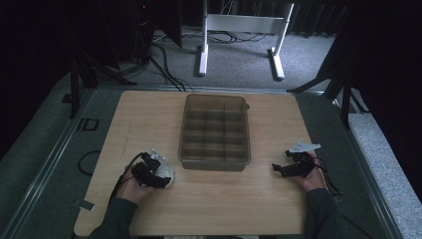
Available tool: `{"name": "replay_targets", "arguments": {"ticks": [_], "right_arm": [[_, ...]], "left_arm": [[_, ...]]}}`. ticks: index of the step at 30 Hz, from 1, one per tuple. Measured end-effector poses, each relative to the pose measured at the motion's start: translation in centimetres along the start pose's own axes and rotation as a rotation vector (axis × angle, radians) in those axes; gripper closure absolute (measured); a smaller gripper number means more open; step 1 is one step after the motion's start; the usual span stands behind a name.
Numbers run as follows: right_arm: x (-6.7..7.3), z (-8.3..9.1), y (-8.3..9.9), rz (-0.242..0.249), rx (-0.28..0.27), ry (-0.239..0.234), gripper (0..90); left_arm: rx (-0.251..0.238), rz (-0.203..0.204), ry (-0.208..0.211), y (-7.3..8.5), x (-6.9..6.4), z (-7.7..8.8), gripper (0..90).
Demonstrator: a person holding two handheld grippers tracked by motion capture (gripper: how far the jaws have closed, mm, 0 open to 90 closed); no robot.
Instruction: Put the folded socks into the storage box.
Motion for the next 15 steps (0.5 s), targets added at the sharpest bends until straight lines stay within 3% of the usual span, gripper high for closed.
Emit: {"name": "replay_targets", "arguments": {"ticks": [9, 15], "right_arm": [[0.00, 0.00, 0.00, 0.000, 0.000, 0.000, 11.3], [0.01, 0.01, 0.01, 0.000, 0.000, 0.000, 11.3]], "left_arm": [[0.030, 0.031, 0.001, -0.59, 0.49, -0.40, 34.2], [0.052, 0.054, -0.003, -0.85, 0.96, -0.49, 41.5]]}}
Point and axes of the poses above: each handheld gripper's, and its own axes: z roughly backward along the jaws, y roughly out of its underside, x roughly to its left, the point moved 7 cm from there along -z, roughly forward along the jaws, and after that the axes turned 15 degrees about -y, right-handed, at the moved point
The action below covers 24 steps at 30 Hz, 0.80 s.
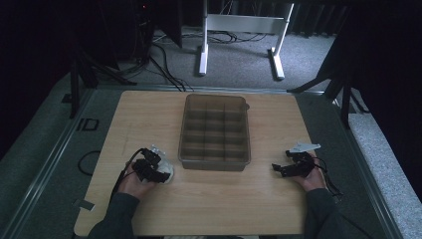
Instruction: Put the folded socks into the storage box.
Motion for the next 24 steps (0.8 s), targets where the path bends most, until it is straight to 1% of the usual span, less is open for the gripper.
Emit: {"name": "replay_targets", "arguments": {"ticks": [7, 10, 14, 18, 22, 24], "right_arm": [[0.0, 0.0, 0.0, 0.001, 0.000, 0.000, 11.3], [0.0, 0.0, 0.0, 0.001, 0.000, 0.000, 11.3], [0.0, 0.0, 0.0, -0.001, 0.000, -0.001, 11.4], [0.0, 0.0, 0.0, 0.001, -0.001, -0.002, 11.4], [0.0, 0.0, 0.0, 0.002, -0.001, -0.002, 11.5], [0.0, 0.0, 0.0, 0.001, -0.001, -0.002, 11.5]], "left_arm": [[-0.008, 0.043, 0.008, -0.1, 1.1, -0.1, 59.4], [-0.008, 0.040, 0.013, -0.1, 1.4, -0.1, 64.8], [-0.009, 0.034, 0.025, -0.1, 1.5, -0.1, 67.6], [-0.010, 0.014, 0.034, -0.2, 1.7, 0.0, 68.6], [-0.012, 0.016, 0.055, -0.2, 1.9, 0.1, 69.6], [-0.017, 0.020, 0.077, -0.3, 2.0, 0.3, 69.8]]}}
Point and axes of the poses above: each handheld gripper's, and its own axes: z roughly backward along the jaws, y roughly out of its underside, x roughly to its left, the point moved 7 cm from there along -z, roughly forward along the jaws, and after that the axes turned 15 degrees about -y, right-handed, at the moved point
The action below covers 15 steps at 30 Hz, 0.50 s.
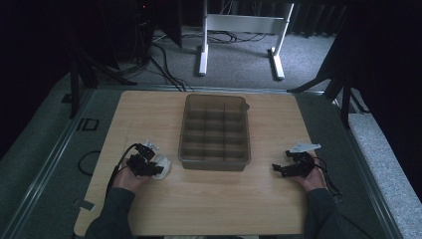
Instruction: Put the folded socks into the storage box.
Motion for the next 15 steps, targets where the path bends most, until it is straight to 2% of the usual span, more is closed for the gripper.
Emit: {"name": "replay_targets", "arguments": {"ticks": [15], "right_arm": [[0.0, 0.0, 0.0, -0.001, 0.000, 0.000, 11.5]], "left_arm": [[-0.036, -0.054, -0.034, -1.0, 0.1, 2.0, 70.1]]}}
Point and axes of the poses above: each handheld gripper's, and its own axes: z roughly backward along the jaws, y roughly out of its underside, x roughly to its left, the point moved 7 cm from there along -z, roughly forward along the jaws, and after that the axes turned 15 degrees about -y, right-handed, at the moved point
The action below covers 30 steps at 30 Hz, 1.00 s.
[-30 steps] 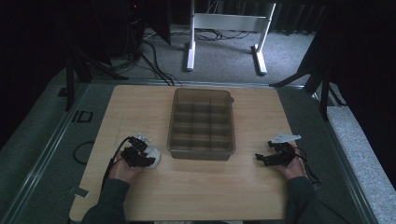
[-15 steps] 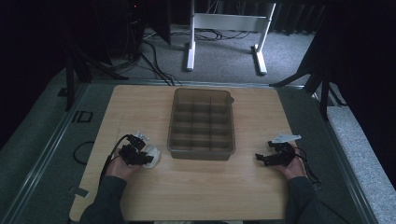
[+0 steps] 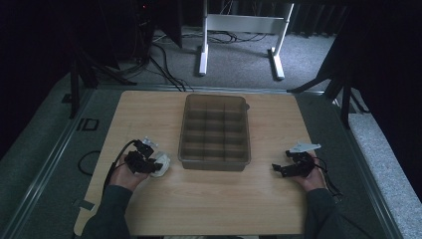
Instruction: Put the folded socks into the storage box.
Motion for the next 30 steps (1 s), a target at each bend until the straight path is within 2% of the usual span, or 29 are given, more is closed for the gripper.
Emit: {"name": "replay_targets", "arguments": {"ticks": [8, 20, 30], "right_arm": [[0.0, 0.0, 0.0, 0.000, 0.000, 0.000, 11.5], [0.0, 0.0, 0.0, 0.000, 0.000, 0.000, 11.5], [0.0, 0.0, 0.0, 0.001, 0.001, 0.000, 11.5]], "left_arm": [[-0.017, -0.024, 0.017, -0.7, 0.1, 0.7, 70.0], [-0.032, -0.055, -0.002, -1.8, 0.6, 2.0, 69.9], [-0.045, -0.064, -0.003, -2.3, 0.7, 2.7, 69.9]]}}
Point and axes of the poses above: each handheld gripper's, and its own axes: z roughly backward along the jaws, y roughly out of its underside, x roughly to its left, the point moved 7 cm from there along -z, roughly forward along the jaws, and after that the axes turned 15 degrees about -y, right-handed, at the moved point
